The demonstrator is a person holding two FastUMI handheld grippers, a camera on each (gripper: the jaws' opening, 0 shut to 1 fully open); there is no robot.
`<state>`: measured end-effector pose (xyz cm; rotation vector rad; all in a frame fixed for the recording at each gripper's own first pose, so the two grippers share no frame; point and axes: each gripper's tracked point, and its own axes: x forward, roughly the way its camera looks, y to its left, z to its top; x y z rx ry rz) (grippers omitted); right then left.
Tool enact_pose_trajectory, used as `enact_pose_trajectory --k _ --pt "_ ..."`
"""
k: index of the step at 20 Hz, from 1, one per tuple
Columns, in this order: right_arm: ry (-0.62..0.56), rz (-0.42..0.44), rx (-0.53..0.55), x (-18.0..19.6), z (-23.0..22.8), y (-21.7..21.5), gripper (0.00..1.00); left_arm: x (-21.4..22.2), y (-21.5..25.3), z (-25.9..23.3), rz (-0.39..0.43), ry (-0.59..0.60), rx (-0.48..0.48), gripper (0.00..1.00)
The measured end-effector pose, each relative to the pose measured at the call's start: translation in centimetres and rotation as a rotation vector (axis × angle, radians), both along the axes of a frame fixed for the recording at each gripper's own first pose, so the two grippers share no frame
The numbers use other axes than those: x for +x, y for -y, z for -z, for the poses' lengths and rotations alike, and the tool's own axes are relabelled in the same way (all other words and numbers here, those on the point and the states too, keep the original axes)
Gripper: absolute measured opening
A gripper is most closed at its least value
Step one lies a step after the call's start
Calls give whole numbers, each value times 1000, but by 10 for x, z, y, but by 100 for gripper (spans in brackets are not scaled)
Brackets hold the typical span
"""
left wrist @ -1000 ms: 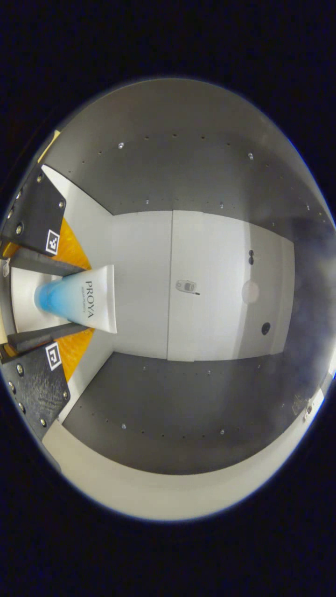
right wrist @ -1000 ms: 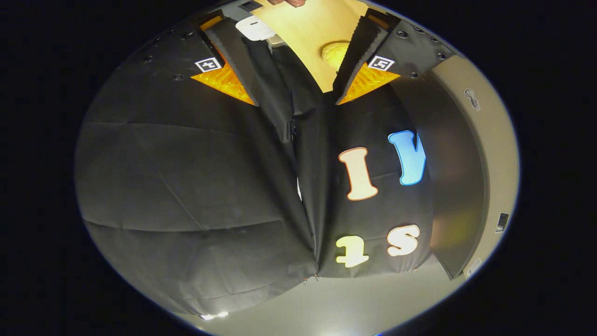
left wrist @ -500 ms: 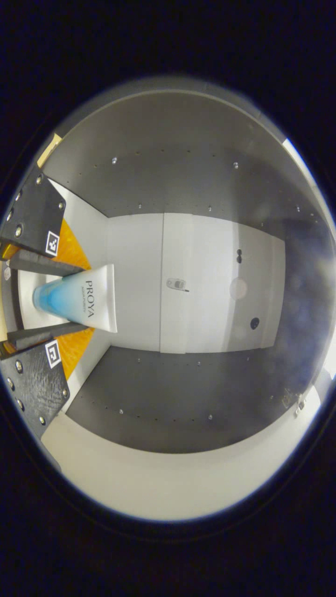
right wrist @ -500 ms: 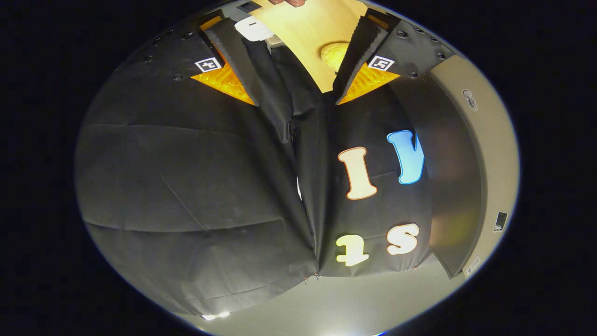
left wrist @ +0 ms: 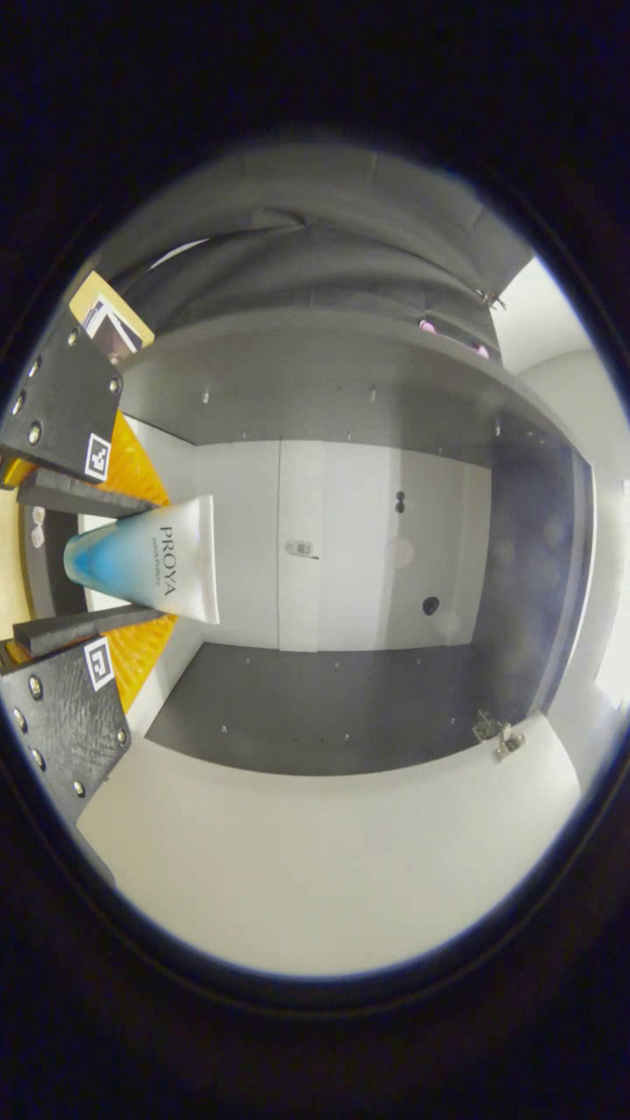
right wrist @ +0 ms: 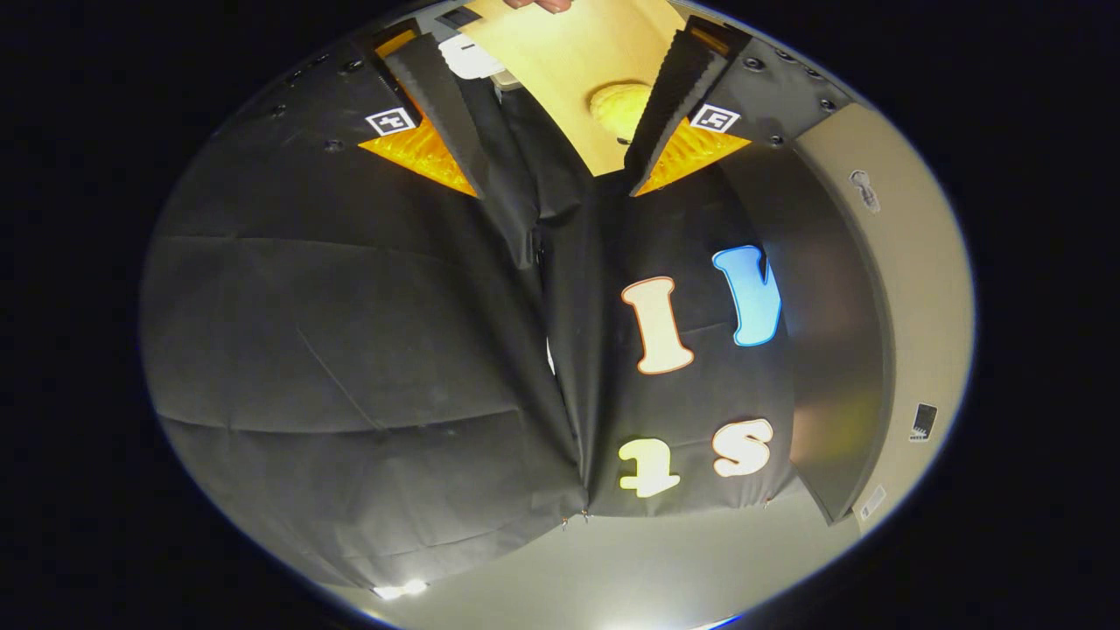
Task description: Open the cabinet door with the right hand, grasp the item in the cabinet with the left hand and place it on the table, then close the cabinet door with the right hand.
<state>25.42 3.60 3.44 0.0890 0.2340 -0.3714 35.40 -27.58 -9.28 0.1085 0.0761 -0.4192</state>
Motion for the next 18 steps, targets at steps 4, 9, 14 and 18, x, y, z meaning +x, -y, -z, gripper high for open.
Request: enact_pose_trajectory --k 4,9,14,18 --pt "10 7 -37 -10 -1 -8 92 -2 2 9 -59 18 39 49" --pt "10 75 -74 -28 10 -4 92 3 6 16 -131 -29 54 50" --pt "58 114 -55 -49 15 -6 92 1 1 11 -172 -12 70 50" --pt "94 186 -116 -76 15 4 92 5 -2 16 -214 -5 53 50"
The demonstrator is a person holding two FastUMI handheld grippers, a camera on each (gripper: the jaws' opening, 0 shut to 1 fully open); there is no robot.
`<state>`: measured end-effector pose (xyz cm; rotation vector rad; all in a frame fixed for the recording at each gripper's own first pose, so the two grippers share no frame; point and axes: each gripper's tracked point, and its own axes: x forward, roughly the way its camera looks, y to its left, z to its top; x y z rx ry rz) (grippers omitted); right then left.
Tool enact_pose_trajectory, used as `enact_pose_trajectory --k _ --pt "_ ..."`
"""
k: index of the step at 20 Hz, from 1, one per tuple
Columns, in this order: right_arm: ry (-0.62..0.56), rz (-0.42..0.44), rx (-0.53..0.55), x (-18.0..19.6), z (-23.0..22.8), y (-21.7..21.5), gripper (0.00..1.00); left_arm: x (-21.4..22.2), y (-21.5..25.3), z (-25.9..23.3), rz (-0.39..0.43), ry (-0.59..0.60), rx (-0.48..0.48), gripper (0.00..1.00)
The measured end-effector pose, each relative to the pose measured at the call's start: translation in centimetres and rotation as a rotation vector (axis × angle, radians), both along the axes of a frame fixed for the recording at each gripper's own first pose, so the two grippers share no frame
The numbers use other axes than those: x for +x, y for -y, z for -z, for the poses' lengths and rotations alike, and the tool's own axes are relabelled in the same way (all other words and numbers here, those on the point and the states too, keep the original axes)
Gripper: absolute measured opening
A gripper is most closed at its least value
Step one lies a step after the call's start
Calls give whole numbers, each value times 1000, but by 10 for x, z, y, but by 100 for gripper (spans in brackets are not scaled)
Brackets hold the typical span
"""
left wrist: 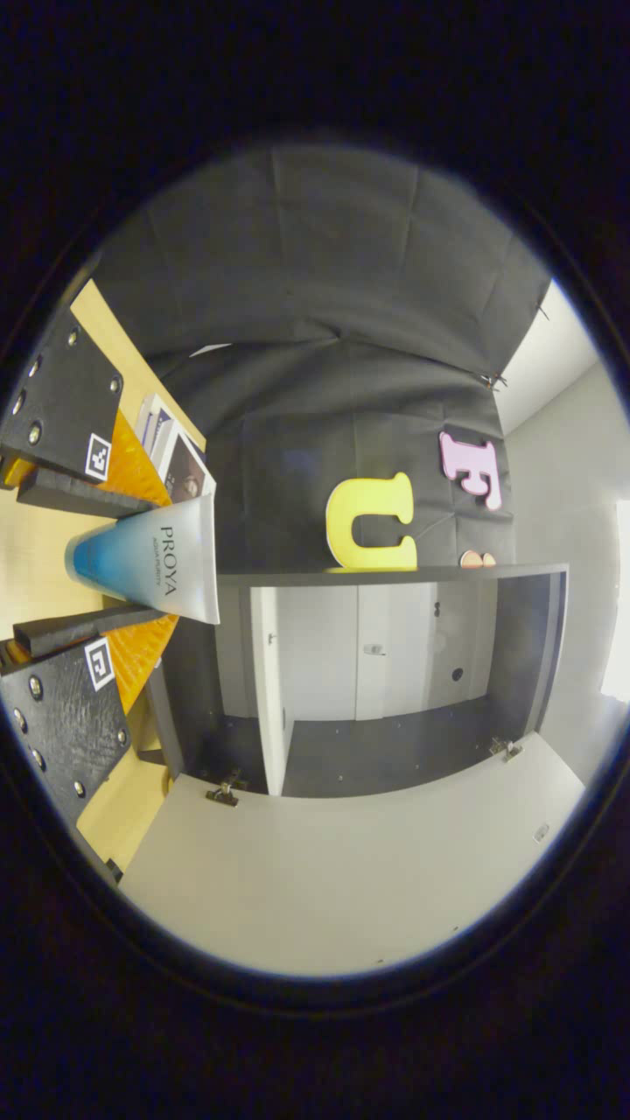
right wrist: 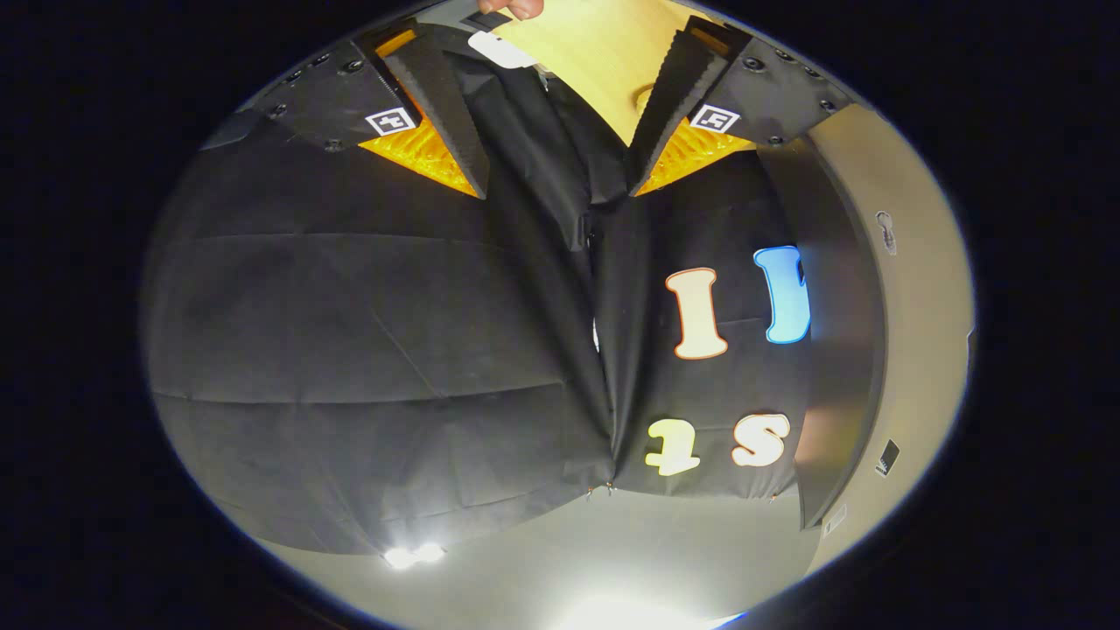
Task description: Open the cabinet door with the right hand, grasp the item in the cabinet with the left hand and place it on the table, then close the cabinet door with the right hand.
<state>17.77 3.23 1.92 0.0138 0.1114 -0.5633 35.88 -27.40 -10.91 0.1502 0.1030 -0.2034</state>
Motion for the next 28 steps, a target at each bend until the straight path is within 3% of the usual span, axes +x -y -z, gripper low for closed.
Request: enact_pose_trajectory --k 2,4,6,10,12,17,28 --pt "16 26 -3 -15 1 4 92 4 0 5 -10 -3 -17 50" --pt "-16 48 -14 -30 10 6 100 7 -3 11 -24 -20 -34 50" --pt "-27 25 -36 -39 11 -5 92 7 -7 15 -43 -37 -39 50" --pt "-81 -12 -127 -48 16 -16 93 11 -8 16 -64 -60 -57 51" --pt "-94 -13 -120 -52 14 -16 100 11 -9 21 -71 -77 -40 51" --pt "-148 -25 -94 -55 17 -18 97 10 -8 22 -70 -117 -42 50" --pt "-130 14 -38 -59 13 -19 100 4 -10 53 -75 -187 -39 52"
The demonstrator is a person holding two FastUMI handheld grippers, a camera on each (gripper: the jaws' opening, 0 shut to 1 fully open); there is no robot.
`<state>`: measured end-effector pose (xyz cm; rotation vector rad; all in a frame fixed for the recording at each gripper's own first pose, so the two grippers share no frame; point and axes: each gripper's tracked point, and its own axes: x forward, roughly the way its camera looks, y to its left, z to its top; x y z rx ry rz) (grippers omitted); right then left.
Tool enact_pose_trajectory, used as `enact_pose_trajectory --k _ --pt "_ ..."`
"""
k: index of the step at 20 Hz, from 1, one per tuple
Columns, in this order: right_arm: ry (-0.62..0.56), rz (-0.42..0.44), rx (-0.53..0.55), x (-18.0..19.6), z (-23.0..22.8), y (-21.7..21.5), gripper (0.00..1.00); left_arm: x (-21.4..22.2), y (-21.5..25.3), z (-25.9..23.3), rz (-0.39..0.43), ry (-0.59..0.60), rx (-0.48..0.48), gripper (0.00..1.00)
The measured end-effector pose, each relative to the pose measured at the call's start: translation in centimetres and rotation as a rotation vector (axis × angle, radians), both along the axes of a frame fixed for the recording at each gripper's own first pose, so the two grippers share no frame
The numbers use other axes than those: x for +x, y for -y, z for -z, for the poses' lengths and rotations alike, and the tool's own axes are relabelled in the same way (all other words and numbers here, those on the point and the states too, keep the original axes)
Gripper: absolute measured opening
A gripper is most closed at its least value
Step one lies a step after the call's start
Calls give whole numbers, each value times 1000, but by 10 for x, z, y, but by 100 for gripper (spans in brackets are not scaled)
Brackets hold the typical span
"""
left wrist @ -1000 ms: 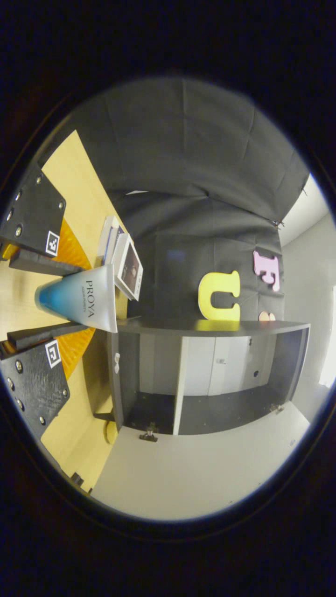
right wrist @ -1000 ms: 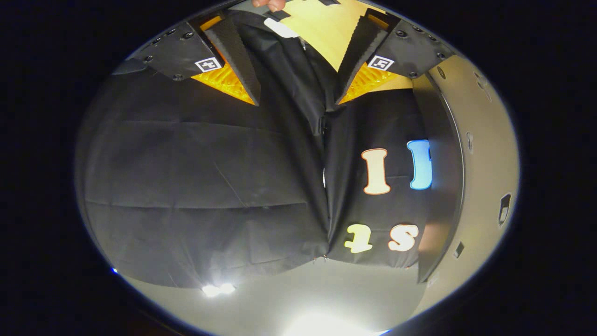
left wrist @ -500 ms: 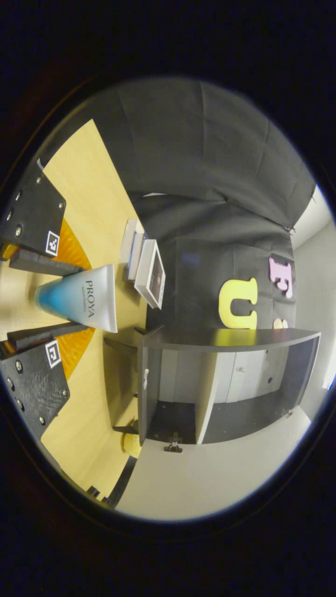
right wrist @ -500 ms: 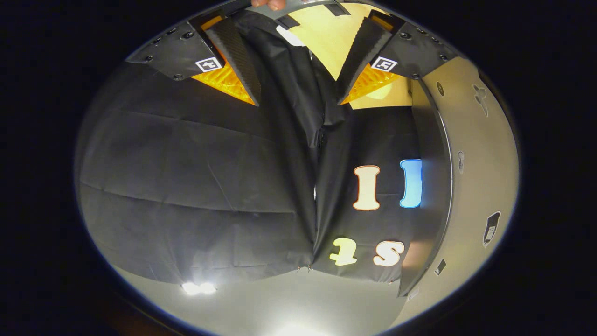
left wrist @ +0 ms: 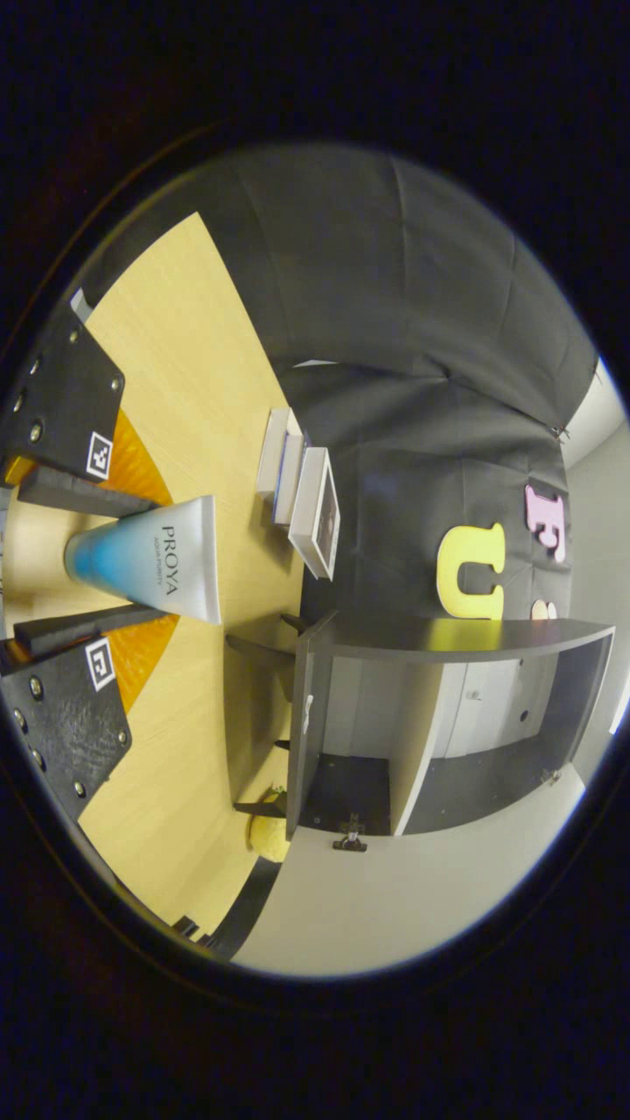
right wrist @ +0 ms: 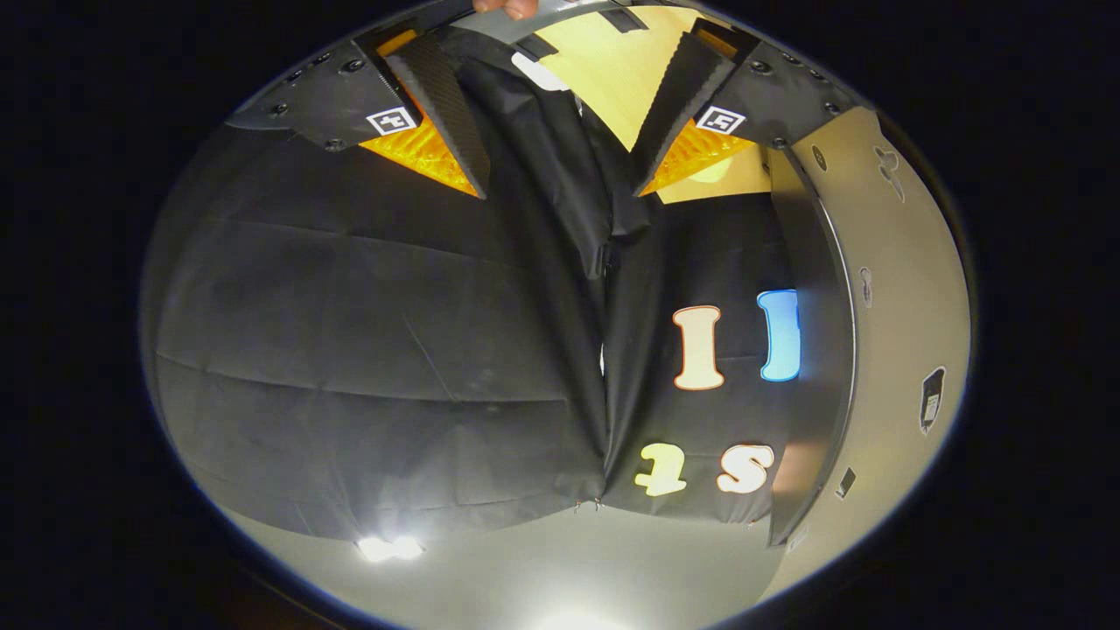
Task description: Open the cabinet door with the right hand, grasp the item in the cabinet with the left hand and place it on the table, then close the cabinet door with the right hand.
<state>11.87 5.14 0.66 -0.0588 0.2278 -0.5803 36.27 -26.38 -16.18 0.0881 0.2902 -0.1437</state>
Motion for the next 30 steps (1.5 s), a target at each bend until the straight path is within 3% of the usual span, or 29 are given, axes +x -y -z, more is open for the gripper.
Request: enact_pose_trajectory --k 5,6,7,10,11,16,23,26,30 --pt "40 29 28 -15 -13 5 100 -8 7 1 27 1 19 55" --pt "47 33 33 -18 -12 6 100 -10 7 2 27 -2 26 51" --pt "52 36 39 -19 -12 6 100 -11 8 2 31 -6 26 56" --pt "55 46 38 -21 -9 8 100 -15 8 -3 37 -8 31 83" --pt "55 48 35 -20 -8 7 97 -16 8 -6 40 -12 30 84" --pt "59 25 -8 -18 -2 7 97 -24 7 -53 60 27 25 84" --pt "81 -23 -71 -25 1 11 97 -65 38 -182 196 114 -20 84" --pt "93 -98 -51 -23 -4 -8 100 -81 48 -227 196 127 8 84" --pt "120 -255 37 -12 -31 -42 97 -101 59 -263 183 55 -29 84"
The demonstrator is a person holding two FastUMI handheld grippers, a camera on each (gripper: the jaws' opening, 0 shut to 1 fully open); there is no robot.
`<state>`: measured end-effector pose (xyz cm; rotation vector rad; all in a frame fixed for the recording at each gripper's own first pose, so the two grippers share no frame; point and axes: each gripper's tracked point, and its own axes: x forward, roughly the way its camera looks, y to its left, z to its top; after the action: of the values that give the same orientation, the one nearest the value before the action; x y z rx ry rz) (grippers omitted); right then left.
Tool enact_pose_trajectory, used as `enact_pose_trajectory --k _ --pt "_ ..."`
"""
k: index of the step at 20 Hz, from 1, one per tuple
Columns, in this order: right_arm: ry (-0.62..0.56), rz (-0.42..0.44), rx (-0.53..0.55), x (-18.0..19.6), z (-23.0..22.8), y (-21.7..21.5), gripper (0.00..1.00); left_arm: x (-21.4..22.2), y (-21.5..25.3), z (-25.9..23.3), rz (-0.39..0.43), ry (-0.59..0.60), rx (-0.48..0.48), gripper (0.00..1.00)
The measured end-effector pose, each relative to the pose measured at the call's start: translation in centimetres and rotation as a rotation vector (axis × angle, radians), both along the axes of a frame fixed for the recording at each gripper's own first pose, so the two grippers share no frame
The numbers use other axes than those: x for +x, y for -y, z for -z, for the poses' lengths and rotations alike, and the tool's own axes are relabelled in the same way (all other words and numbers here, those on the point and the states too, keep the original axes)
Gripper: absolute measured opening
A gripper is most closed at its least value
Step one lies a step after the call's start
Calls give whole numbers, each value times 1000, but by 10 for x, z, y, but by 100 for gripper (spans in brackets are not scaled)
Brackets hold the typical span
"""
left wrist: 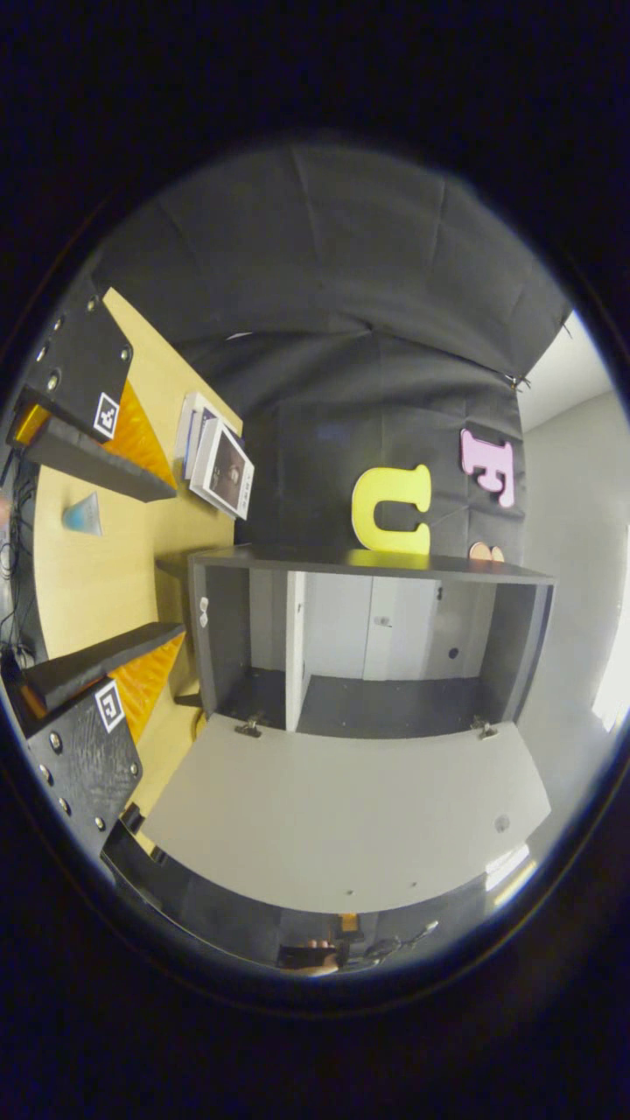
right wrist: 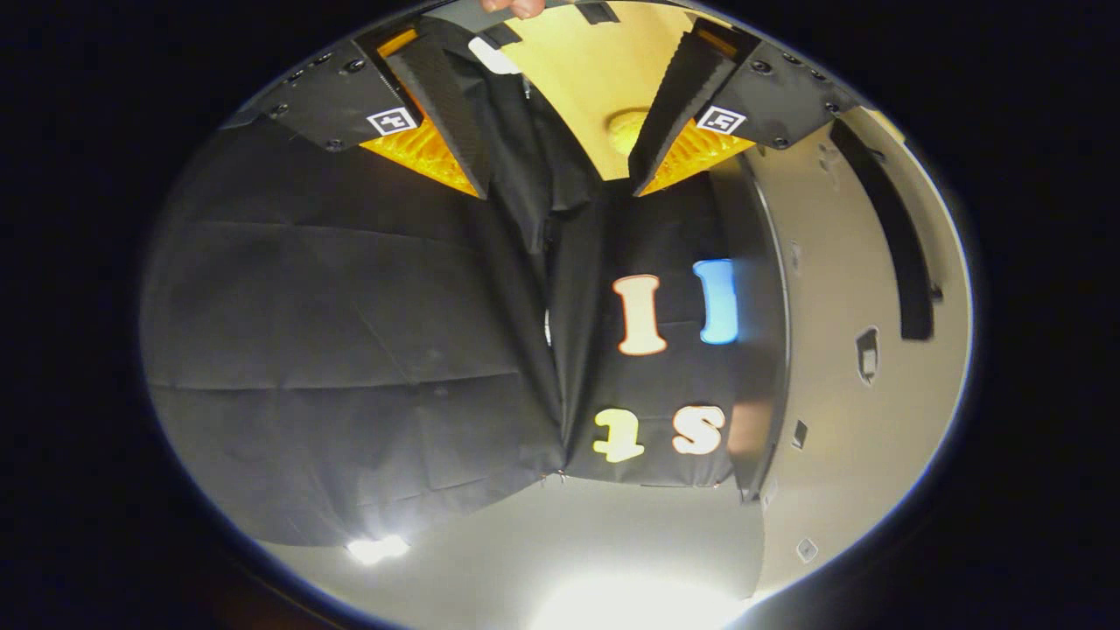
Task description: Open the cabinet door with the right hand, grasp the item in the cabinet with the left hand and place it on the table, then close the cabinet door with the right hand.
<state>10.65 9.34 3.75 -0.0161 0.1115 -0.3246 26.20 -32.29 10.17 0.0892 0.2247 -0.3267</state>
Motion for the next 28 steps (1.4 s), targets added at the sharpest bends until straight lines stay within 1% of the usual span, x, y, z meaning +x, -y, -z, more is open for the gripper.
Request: enact_pose_trajectory --k 1,2,3,4,5,7,10,11,13,14,16,17,18,19,23,26,28 --pt "2 -29 0 0 -8 -6 100 -3 0 -11 -9 -13 -5 84" --pt "2 -63 4 -1 -13 -15 97 -5 -3 -23 -23 -17 -5 84" --pt "11 -95 14 -2 -19 -27 99 -6 -4 -35 -31 -20 -3 84" --pt "18 -114 27 -4 -24 -32 95 -6 -5 -47 -36 -22 5 84" --pt "27 -132 41 -5 -28 -40 94 -6 -4 -59 -37 -14 14 84" --pt "32 -159 51 -4 -31 -51 94 5 -2 -87 -39 10 28 84" --pt "35 -194 49 -7 -35 -68 94 20 5 -107 -51 -1 22 84" --pt "38 -216 47 -8 -36 -77 98 25 5 -115 -65 0 18 84" --pt "34 -267 45 -6 -37 -92 98 39 -3 -140 -114 58 -3 84" --pt "29 -277 38 -7 -37 -92 99 44 -1 -146 -118 75 -16 84" --pt "33 -305 26 -5 -42 -100 98 53 2 -148 -106 76 -21 84" --pt "34 -318 19 -3 -44 -105 94 57 -1 -150 -112 82 -15 84" --pt "31 -317 3 -4 -44 -103 100 61 -3 -153 -118 88 -10 84" --pt "29 -314 -7 -5 -45 -102 97 63 -2 -153 -117 90 -11 84" --pt "24 -294 5 -7 -46 -107 97 63 2 -140 -108 68 -23 84" --pt "10 -327 18 -9 -43 -121 97 64 1 -132 -112 53 -20 84" --pt "3 -355 31 -11 -42 -135 97 66 -4 -133 -125 63 -7 84"
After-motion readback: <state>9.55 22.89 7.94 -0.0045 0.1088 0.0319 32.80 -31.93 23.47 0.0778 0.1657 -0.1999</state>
